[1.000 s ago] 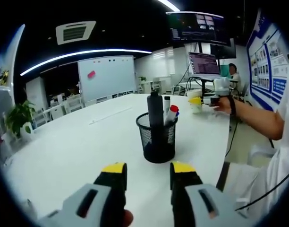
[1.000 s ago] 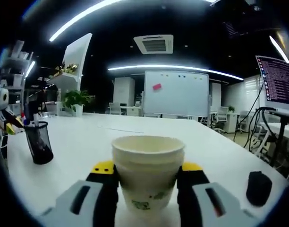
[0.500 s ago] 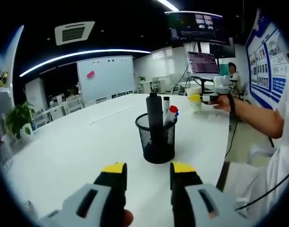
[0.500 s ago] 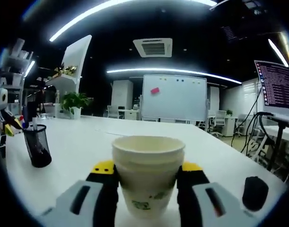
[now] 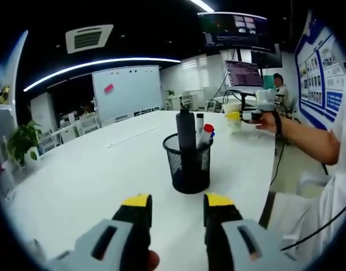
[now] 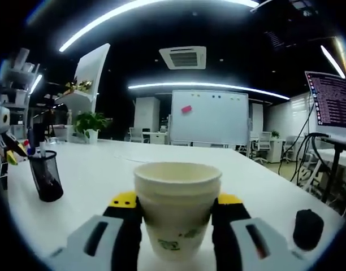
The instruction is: Place the scattered laser pointers and whiteboard markers into the pen holder and stack the scattered paper cups together
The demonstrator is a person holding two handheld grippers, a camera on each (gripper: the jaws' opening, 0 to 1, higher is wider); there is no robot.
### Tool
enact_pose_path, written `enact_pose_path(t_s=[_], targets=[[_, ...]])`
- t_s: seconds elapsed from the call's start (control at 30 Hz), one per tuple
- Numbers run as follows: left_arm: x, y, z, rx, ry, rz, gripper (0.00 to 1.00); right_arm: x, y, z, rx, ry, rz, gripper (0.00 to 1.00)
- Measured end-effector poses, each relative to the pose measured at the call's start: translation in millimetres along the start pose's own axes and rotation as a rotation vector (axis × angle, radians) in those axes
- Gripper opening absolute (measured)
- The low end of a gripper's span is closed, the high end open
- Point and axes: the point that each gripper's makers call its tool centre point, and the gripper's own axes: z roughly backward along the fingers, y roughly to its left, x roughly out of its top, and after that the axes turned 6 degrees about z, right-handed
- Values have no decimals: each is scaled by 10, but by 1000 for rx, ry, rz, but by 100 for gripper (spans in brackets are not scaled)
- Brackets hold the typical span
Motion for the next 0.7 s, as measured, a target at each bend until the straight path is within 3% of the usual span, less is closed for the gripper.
enact_pose_path(t_s=[0.37, 0.47, 0.7], targets=[[-31, -8, -9, -5, 3, 2, 37, 55, 13, 0, -2, -11, 28, 49], [-29, -6, -9, -4, 3, 2, 37, 60, 40, -29, 16, -15, -19, 49], [-33, 7, 6, 0, 3, 3, 37, 44, -14, -46, -4, -6, -25, 49]])
